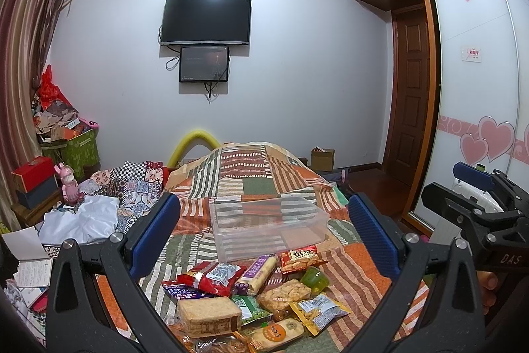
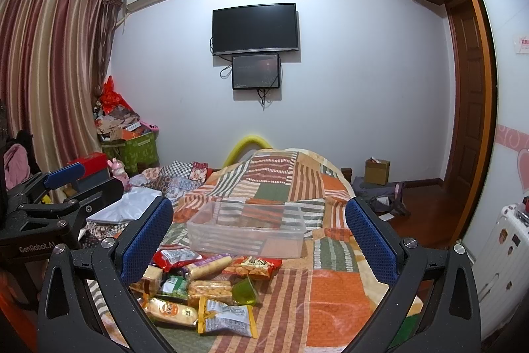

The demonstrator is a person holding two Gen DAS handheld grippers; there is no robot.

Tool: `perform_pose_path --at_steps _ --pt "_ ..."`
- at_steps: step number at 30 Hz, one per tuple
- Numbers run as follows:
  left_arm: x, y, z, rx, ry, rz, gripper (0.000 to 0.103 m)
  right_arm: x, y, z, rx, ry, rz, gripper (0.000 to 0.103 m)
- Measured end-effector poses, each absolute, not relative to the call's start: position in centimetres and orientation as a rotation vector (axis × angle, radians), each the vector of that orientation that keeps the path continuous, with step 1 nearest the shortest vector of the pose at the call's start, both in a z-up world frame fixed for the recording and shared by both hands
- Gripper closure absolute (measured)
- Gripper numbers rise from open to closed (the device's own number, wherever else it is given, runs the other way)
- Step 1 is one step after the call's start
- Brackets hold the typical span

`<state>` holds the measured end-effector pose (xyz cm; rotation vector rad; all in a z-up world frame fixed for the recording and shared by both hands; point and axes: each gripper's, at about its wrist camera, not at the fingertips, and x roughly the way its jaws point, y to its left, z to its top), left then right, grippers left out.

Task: Organize snacks
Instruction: 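Grasp the bread loaf with the left tool while the right tool grasps the green jelly cup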

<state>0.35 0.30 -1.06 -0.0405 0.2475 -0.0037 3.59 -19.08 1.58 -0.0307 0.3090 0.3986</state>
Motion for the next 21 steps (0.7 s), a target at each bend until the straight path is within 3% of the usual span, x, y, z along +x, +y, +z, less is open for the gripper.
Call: perform_pose_path --at_steps 10,21 --pt "1.8 1.2 -2.6 -0.046 0.319 -0.013 0.0 5.0 -19.1 -0.1 -0.031 0.367 0.405 0.0" --pt "4.6 4.0 -8.4 0.002 0.534 0.047 0.0 8.9 -18.2 -5.8 -0.061 0.6 0.434 0.0"
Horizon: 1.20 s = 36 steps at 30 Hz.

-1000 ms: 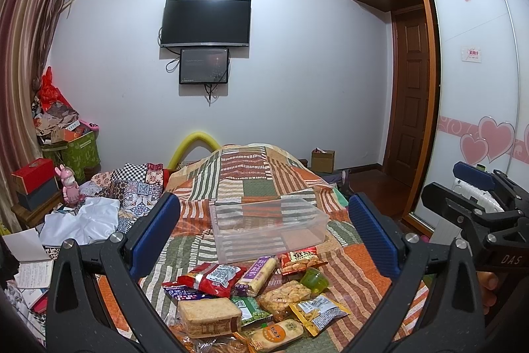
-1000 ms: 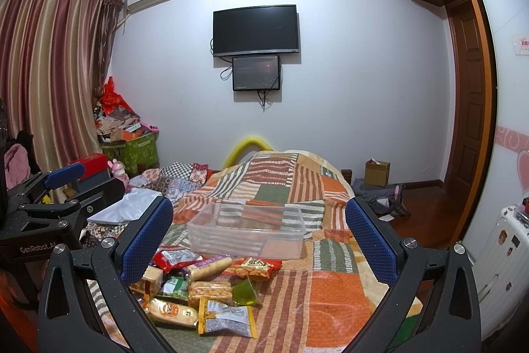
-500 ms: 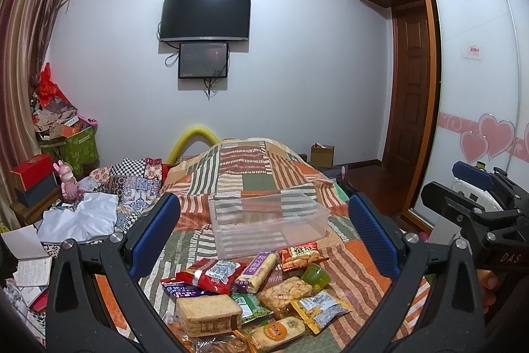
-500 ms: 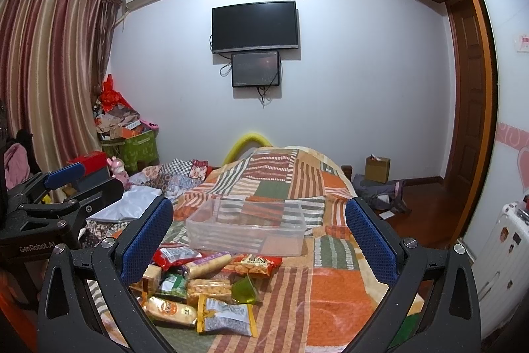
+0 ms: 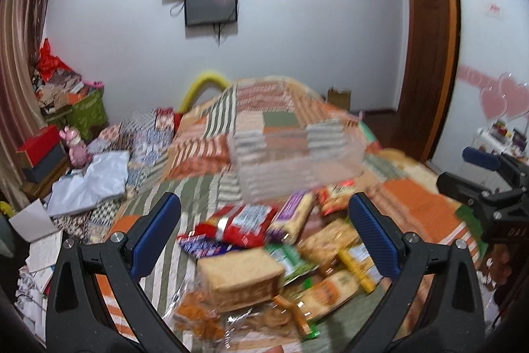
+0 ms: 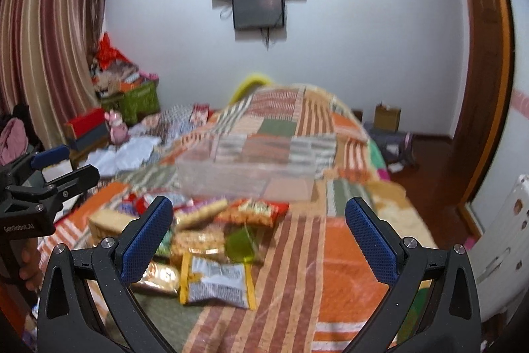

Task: Organize snacks
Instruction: 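Grasp the bread loaf with the left tool while the right tool grasps the green jelly cup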

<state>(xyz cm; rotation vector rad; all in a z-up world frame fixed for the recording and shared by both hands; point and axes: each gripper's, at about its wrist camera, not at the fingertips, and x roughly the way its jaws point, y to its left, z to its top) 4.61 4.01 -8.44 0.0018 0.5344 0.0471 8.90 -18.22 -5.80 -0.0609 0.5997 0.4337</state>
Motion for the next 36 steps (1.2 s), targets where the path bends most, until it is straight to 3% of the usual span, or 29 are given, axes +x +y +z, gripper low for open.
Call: perform_pose_path --at_steps 15,20,25,28,36 --pt "7.4 8.0 -15.1 -0.123 0.787 0.059 0.0 13.0 -16.7 -12.1 -0.074 0.819 0.472 0.0" --pt "8.5 7.0 -16.0 -0.105 0.821 0.028 0.0 14.5 -16.2 -13.5 -0.08 0.865 0.468 0.009" --pt "9.6 7.0 -17.5 -0.121 0.867 0.024 0.0 15.9 -16.0 -14.9 -0.051 0.937 0.49 0.024" --pt "9.9 7.4 -18.0 -0.146 0.877 0.021 0.006 16.2 -15.5 -15.6 -0.049 0.969 0.511 0.03" --pt "10.0 7.8 -18.5 -0.151 0.857 0.031 0.009 16.5 -15.3 -16.1 -0.035 0.994 0.54 0.031"
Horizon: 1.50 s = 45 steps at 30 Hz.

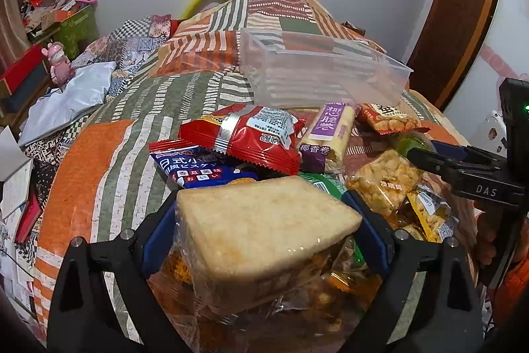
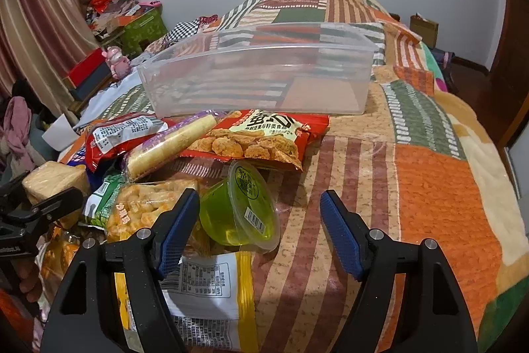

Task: Organize snacks
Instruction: 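Grasp the bread loaf with the left tool while the right tool grasps the green jelly cup, then carry bread and jelly cup into the clear box and open both tools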

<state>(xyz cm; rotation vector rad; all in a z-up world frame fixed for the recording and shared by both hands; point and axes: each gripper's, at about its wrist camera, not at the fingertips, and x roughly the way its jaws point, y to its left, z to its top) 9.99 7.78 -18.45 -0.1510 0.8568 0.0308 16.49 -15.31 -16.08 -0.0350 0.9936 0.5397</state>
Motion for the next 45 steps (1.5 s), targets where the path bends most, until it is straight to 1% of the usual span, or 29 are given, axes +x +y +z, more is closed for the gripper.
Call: perform_pose_path --at_steps 6,12,13,15,17,18,22,30,36,45 --pt "9.6 8.2 -18.3 -0.164 0.852 0.038 0.01 16.2 -15.4 -16.0 -0.04 1.006 0.559 0.037" --pt "9.3 8.6 -18.2 -0.162 0.849 0.062 0.01 16.9 -14.4 -16.5 -0.071 1.026 0.573 0.038" --pt "9.2 8.6 -18.3 -0.163 0.848 0.064 0.01 17.2 -14.0 -17.0 -0.091 1.048 0.574 0.043" --pt "9.3 8.5 -18.2 -0.159 0.846 0.069 0.01 17.6 -13.4 -17.7 -0.094 1.07 0.585 0.044" --pt "9.2 8.3 -18.1 -0.153 0.839 0.069 0.011 17.8 -13.5 -17.7 -0.073 1.075 0.597 0.049" --pt "9.2 8.3 -18.1 -0.153 0.838 0.068 0.011 17.9 -13.5 -17.8 -0.061 1.076 0.609 0.054" --pt "9.0 8.4 -17.8 -0.158 0.834 0.063 0.011 17.3 -13.4 -17.4 -0.078 1.048 0.6 0.058" --pt "8.2 8.1 -16.2 -0.178 0.791 0.064 0.011 16.1 -13.6 -16.0 -0.094 0.996 0.596 0.061" --pt "8.2 7.5 -14.0 -0.16 0.735 0.058 0.011 15.8 -15.2 -13.9 -0.053 0.946 0.589 0.064" --pt "11.3 7.0 -9.6 -0.136 0.646 0.017 0.011 15.7 -16.3 -9.9 -0.024 0.827 0.571 0.064"
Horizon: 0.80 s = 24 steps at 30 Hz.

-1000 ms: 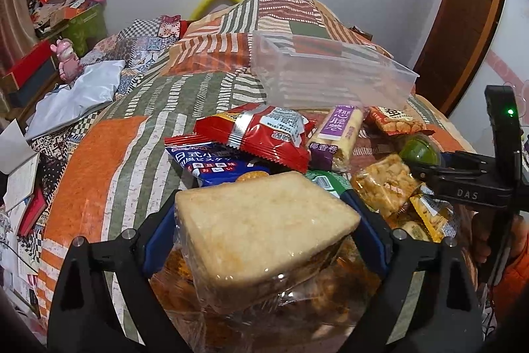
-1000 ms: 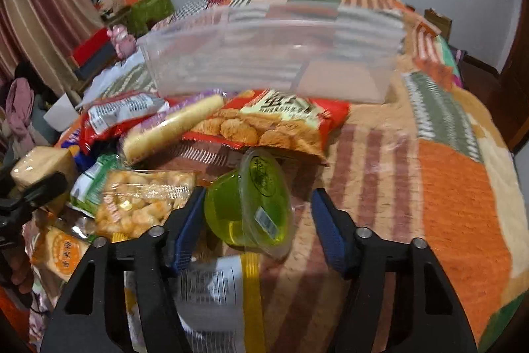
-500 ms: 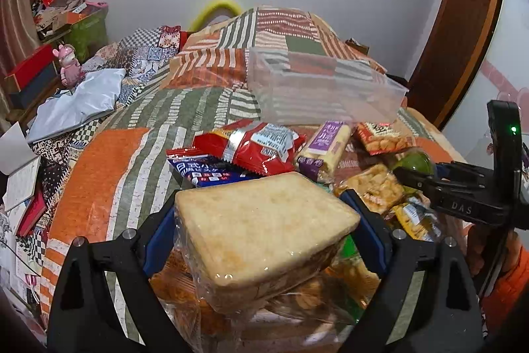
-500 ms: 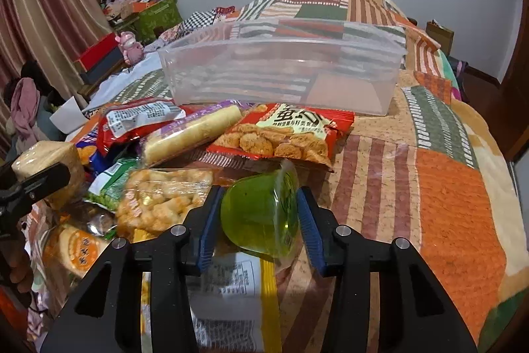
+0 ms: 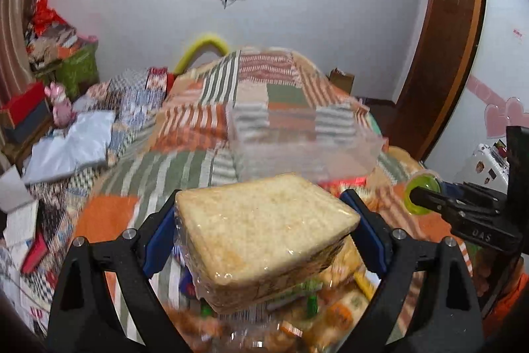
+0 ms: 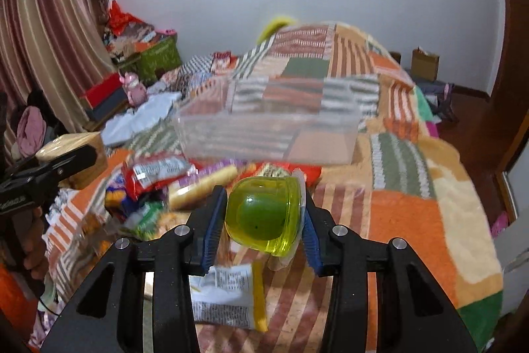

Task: Organize snacks
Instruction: 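Carry bread and jelly cup into the clear box and open both tools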

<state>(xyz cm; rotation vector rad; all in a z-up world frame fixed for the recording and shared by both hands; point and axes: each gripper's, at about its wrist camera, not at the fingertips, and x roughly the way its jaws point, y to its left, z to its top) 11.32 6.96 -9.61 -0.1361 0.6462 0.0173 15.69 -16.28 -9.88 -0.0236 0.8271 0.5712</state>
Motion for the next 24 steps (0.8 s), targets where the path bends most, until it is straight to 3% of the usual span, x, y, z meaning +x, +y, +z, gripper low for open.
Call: perform_pose_path --at_steps 9,24 --pt "16.5 6.4 -6.9 -0.112 0.627 -0.036 0.011 18.7 -16.5 -7.0 -0.021 0.721 0.536 0.064" --pt "26.5 5.9 -10.3 -0.122 0.747 -0.103 0.011 25.5 -15.6 -8.6 -0.042 0.764 0.495 0.065"
